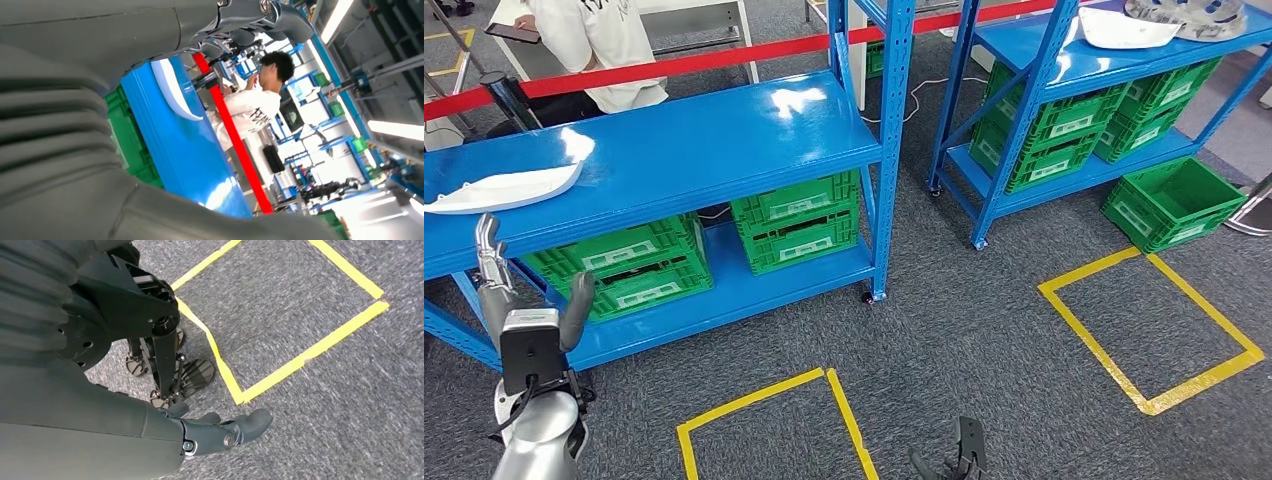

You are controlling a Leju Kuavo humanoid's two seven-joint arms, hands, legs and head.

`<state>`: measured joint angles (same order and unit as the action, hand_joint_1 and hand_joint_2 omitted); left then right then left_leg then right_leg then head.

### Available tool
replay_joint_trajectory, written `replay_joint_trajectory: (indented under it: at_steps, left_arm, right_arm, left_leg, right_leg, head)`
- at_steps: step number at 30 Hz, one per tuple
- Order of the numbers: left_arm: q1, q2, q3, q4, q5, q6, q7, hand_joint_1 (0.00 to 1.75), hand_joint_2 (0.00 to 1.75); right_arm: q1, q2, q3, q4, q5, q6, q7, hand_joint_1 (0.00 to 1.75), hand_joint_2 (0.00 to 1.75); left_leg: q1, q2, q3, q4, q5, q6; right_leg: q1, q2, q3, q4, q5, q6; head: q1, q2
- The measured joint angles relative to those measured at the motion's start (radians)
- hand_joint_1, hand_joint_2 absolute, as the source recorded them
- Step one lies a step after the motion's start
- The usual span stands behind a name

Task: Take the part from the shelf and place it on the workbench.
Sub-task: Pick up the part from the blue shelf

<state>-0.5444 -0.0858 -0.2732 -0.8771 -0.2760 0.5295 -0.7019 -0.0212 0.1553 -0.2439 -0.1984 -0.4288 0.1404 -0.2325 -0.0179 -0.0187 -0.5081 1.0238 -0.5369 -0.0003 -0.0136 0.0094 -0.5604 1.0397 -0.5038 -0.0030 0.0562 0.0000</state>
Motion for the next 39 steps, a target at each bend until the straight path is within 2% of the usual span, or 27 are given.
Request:
replay_joint_trajectory:
  at_steps: [5,9,11,13,14,15,16,18,19,20,22,24,25,26,27,28,29,30,31,32,33,35,36,37,39]
  left_arm:
    - [0.025,0.003,0.01,-0.052,0.025,0.004,0.0,0.0,0.0]
    - [0.041,0.004,0.013,-0.088,0.035,0.004,0.0,0.0,0.0]
    - [0.045,0.004,0.014,-0.102,0.041,0.007,0.0,0.0,0.0]
    - [0.055,0.005,0.015,-0.113,0.049,0.011,0.0,0.0,0.0]
    - [0.062,0.005,0.015,-0.116,0.054,0.012,0.0,0.0,0.0]
    - [0.07,0.006,0.015,-0.12,0.059,0.013,0.0,0.0,0.0]
    - [0.078,0.006,0.015,-0.125,0.065,0.014,0.0,0.0,0.0]
    - [0.089,0.007,0.015,-0.138,0.078,0.021,0.0,0.0,0.0]
    - [0.093,0.008,0.015,-0.144,0.083,0.026,0.0,0.0,0.0]
    - [0.097,0.009,0.015,-0.151,0.089,0.03,0.001,0.0,0.0]
    - [0.104,0.011,0.015,-0.167,0.097,0.037,0.0,0.0,0.0]
    - [0.11,0.015,0.016,-0.185,0.099,0.043,-0.001,0.0,0.0]
    - [0.111,0.016,0.016,-0.191,0.099,0.046,-0.001,0.0,0.0]
    - [0.112,0.019,0.016,-0.196,0.099,0.048,-0.001,0.0,0.0]
    - [0.114,0.02,0.016,-0.198,0.099,0.048,-0.001,0.0,0.0]
    - [0.118,0.022,0.017,-0.199,0.099,0.048,-0.001,0.0,0.0]
    - [0.123,0.024,0.017,-0.2,0.1,0.049,0.0,0.0,0.0]
    - [0.127,0.025,0.017,-0.2,0.101,0.048,0.0,0.0,0.0]
    - [0.13,0.027,0.019,-0.2,0.103,0.047,0.0,0.0,0.0]
    - [0.133,0.029,0.02,-0.2,0.105,0.047,0.0,0.0,0.0]
    - [0.137,0.032,0.022,-0.201,0.108,0.046,0.0,0.0,0.0]
    - [0.15,0.039,0.024,-0.203,0.114,0.045,0.0,0.0,0.0]
    - [0.158,0.042,0.025,-0.206,0.117,0.045,0.001,0.0,0.0]
    - [0.165,0.044,0.025,-0.21,0.12,0.045,0.001,0.0,0.0]
    - [0.17,0.046,0.026,-0.224,0.125,0.045,0.0,0.0,0.0]
  right_arm:
    - [0.0,0.0,-0.007,0.0,0.006,0.0,-0.014,0.0,0.0]
    - [0.0,-0.002,-0.007,0.0,0.015,0.002,-0.034,0.0,0.0]
    - [-0.001,-0.005,-0.007,0.0,0.019,0.0,-0.036,0.0,0.0]
    - [-0.001,-0.008,-0.007,0.0,0.023,-0.001,-0.034,0.0,0.0]
    - [0.001,-0.01,-0.007,0.0,0.025,-0.002,-0.034,0.0,0.0]
    - [0.003,-0.012,-0.007,0.0,0.027,-0.004,-0.034,0.0,0.0]
    - [0.005,-0.015,-0.007,0.0,0.027,-0.005,-0.034,0.0,0.0]
    - [0.008,-0.019,-0.007,0.001,0.029,-0.005,-0.035,0.0,0.0]
    - [0.008,-0.021,-0.007,0.002,0.031,-0.002,-0.036,0.0,0.0]
    - [0.008,-0.022,-0.007,0.004,0.033,0.0,-0.035,0.0,0.0]
    - [0.007,-0.023,-0.007,0.007,0.037,0.002,-0.032,0.0,0.0]
    - [0.009,-0.024,-0.007,0.008,0.039,0.001,-0.03,0.0,0.0]
    - [0.01,-0.025,-0.007,0.008,0.04,0.0,-0.03,0.0,0.0]
    - [0.01,-0.025,-0.007,0.008,0.04,0.0,-0.03,0.0,0.0]
    - [0.009,-0.026,-0.007,0.008,0.041,0.0,-0.03,0.0,0.0]
    - [0.009,-0.026,-0.007,0.008,0.041,0.0,-0.029,0.0,0.0]
    - [0.01,-0.026,-0.007,0.008,0.041,0.0,-0.029,0.0,0.0]
    - [0.011,-0.026,-0.007,0.008,0.041,0.0,-0.027,0.0,0.0]
    - [0.012,-0.026,-0.007,0.008,0.041,-0.001,-0.025,0.0,0.0]
    - [0.012,-0.027,-0.007,0.008,0.042,-0.001,-0.023,0.0,0.0]
    - [0.013,-0.027,-0.007,0.008,0.043,-0.002,-0.02,0.0,0.0]
    - [0.012,-0.027,-0.007,0.011,0.046,-0.002,-0.015,0.0,0.0]
    - [0.011,-0.027,-0.007,0.012,0.048,-0.002,-0.013,0.0,0.0]
    - [0.01,-0.027,-0.007,0.013,0.049,-0.003,-0.012,0.0,0.0]
    - [0.009,-0.029,-0.007,0.013,0.05,-0.003,-0.01,0.0,0.0]
  left_leg:
    - [-0.007,0.0,-0.003,0.002,0.0,0.01]
    - [0.0,0.001,0.005,-0.021,0.005,0.032]
    - [0.005,0.002,0.019,-0.028,0.007,0.039]
    - [0.006,0.003,0.023,-0.028,0.004,0.041]
    - [0.006,0.003,0.025,-0.028,0.001,0.04]
    - [0.008,0.003,0.03,-0.027,-0.005,0.038]
    - [0.011,0.002,0.037,-0.027,-0.011,0.034]
    - [0.017,0.002,0.053,-0.026,-0.03,0.021]
    - [0.018,0.002,0.059,-0.024,-0.04,0.013]
    - [0.018,0.002,0.061,-0.025,-0.049,0.005]
    - [0.015,0.003,0.07,-0.024,-0.056,-0.01]
    - [0.015,0.005,0.065,0.014,-0.044,-0.021]
    - [0.016,0.006,0.039,0.063,-0.032,-0.027]
    - [0.017,0.008,0.0,0.127,-0.026,-0.032]
    - [0.018,0.01,-0.049,0.195,-0.032,-0.036]
    - [0.019,0.011,-0.1,0.249,-0.058,-0.039]
    - [0.02,0.011,-0.143,0.283,-0.091,-0.04]
    - [0.02,0.012,-0.176,0.291,-0.116,-0.039]
    - [0.02,0.012,-0.197,0.273,-0.124,-0.037]
    - [0.02,0.012,-0.205,0.233,-0.104,-0.034]
    - [0.02,0.013,-0.206,0.176,-0.051,-0.029]
    - [0.015,0.015,-0.205,0.068,0.088,-0.019]
    - [0.012,0.016,-0.202,0.039,0.133,-0.013]
    - [0.01,0.016,-0.197,0.025,0.151,-0.007]
    - [0.012,0.012,-0.17,0.017,0.138,0.007]
  right_leg:
    - [-0.005,0.0,0.0,-0.004,0.004,0.008]
    - [-0.004,-0.002,-0.012,0.02,0.02,0.023]
    - [-0.004,-0.004,-0.055,0.086,-0.005,0.028]
    - [-0.005,-0.005,-0.132,0.201,-0.044,0.034]
    - [-0.006,-0.005,-0.168,0.245,-0.051,0.038]
    - [-0.008,-0.005,-0.189,0.257,-0.039,0.04]
    - [-0.01,-0.005,-0.192,0.233,-0.009,0.043]
    - [-0.016,-0.007,-0.158,0.112,0.076,0.048]
    - [-0.015,-0.009,-0.141,0.055,0.094,0.046]
    - [-0.014,-0.01,-0.129,0.021,0.1,0.039]
    - [-0.01,-0.01,-0.122,0.008,0.077,0.015]
    - [-0.012,-0.008,-0.099,0.01,0.063,-0.005]
    - [-0.013,-0.007,-0.083,0.008,0.053,-0.011]
    - [-0.014,-0.007,-0.067,0.006,0.042,-0.017]
    - [-0.014,-0.007,-0.051,0.004,0.03,-0.02]
    - [-0.015,-0.006,-0.036,0.003,0.017,-0.022]
    - [-0.014,-0.005,-0.02,0.003,0.004,-0.023]
    - [-0.014,-0.003,-0.002,0.002,-0.011,-0.024]
    - [-0.014,-0.002,0.018,0.002,-0.026,-0.023]
    - [-0.014,-0.001,0.038,0.002,-0.041,-0.022]
    - [-0.014,0.0,0.056,0.001,-0.056,-0.019]
    - [-0.012,0.002,0.087,0.0,-0.087,-0.01]
    - [-0.012,0.004,0.099,-0.007,-0.099,-0.003]
    - [-0.01,0.005,0.112,-0.008,-0.103,0.004]
    - [-0.01,0.005,0.117,0.012,-0.086,0.016]
  head:
    - [0.0,0.0]
    - [0.001,0.0]
    - [0.002,0.0]
    - [0.003,0.0]
    - [0.003,0.0]
    - [0.003,0.0]
    - [0.003,0.0]
    - [0.003,0.0]
    - [0.003,0.0]
    - [0.002,0.0]
    - [-0.002,0.0]
    - [-0.005,0.0]
    - [-0.006,0.0]
    - [-0.008,0.0]
    - [-0.01,0.0]
    - [-0.01,0.0]
    - [-0.01,0.0]
    - [-0.01,0.0]
    - [-0.011,0.0]
    - [-0.011,0.0]
    - [-0.011,0.0]
    - [-0.014,0.0]
    - [-0.016,0.0]
    - [-0.018,0.0]
    - [-0.016,0.0]
